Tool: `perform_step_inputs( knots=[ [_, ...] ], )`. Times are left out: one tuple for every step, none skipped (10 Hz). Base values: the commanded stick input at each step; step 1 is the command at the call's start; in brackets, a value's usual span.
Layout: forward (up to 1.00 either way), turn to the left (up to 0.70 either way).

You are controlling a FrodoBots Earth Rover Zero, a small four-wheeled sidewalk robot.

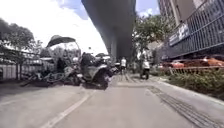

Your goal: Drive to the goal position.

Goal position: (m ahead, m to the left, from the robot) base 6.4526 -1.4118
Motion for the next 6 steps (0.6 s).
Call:
perform_step_inputs(
  knots=[
    [0.70,-0.14],
    [0.70,-0.14],
    [0.70,-0.14],
    [0.70,-0.14],
    [0.70,-0.14],
    [0.70,-0.14]
  ],
)
